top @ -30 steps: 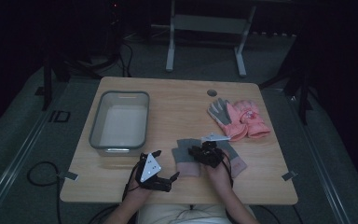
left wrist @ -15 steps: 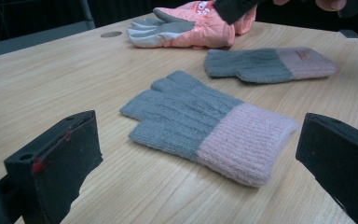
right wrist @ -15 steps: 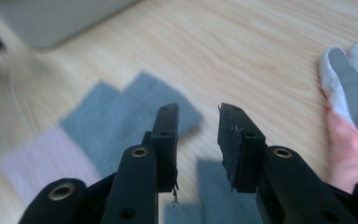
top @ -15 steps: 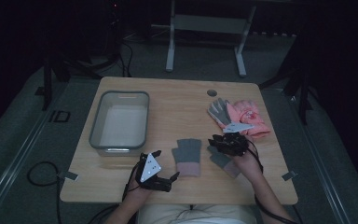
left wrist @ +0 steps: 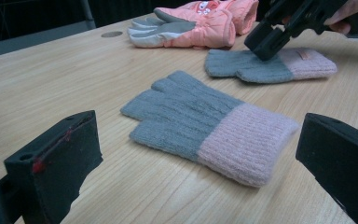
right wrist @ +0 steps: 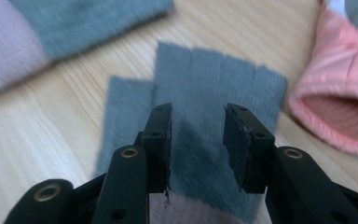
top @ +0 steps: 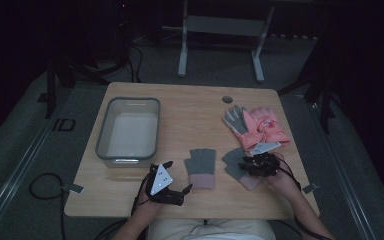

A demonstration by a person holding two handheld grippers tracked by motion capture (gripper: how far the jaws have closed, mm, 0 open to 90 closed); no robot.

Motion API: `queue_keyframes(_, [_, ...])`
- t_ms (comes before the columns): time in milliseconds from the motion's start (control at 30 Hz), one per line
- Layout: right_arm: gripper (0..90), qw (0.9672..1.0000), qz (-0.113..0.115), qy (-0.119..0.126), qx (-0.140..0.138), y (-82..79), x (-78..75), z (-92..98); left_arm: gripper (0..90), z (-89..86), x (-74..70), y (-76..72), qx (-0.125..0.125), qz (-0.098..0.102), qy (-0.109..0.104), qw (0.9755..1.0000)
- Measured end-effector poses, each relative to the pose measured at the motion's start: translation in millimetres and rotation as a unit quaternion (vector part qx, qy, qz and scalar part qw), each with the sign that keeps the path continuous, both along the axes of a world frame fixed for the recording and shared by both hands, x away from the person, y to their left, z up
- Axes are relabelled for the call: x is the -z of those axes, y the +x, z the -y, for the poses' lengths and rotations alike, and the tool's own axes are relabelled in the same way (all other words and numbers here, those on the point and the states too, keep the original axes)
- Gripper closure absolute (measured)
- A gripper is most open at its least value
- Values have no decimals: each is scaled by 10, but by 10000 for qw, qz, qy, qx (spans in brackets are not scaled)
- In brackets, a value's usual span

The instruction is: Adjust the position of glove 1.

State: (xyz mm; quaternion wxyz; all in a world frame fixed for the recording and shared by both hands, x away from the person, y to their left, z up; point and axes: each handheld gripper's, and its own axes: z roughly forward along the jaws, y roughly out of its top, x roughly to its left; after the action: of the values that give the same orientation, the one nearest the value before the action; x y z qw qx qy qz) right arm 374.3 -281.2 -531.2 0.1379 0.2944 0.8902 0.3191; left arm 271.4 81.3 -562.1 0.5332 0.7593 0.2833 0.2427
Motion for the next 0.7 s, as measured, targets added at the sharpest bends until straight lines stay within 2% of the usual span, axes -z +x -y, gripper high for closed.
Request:
queue_keyframes(67, [619, 10000, -73, -52, 16, 30, 48, 24, 0, -1, 0, -1, -1, -4, -8, 10000])
queue_keyframes(267, [634, 9998, -179, 95, 8, 64, 99, 55, 0, -4, 0, 2, 10, -20, -29, 10000])
queue_keyframes(400, [734, 9996, -207, 203, 41, 53, 118, 65, 0, -5, 1, 3, 8, -24, -41, 10000])
queue_keyframes(500, [810, 9996, -192, 164, 102, 28, 113, 43, 0, -5, 0, 4, 5, -26, -36, 10000])
queue_keyframes(700, [855, 9993, -305, 78, 206, -42, 53, -25, 0, -4, 0, 3, -14, -25, -39, 10000])
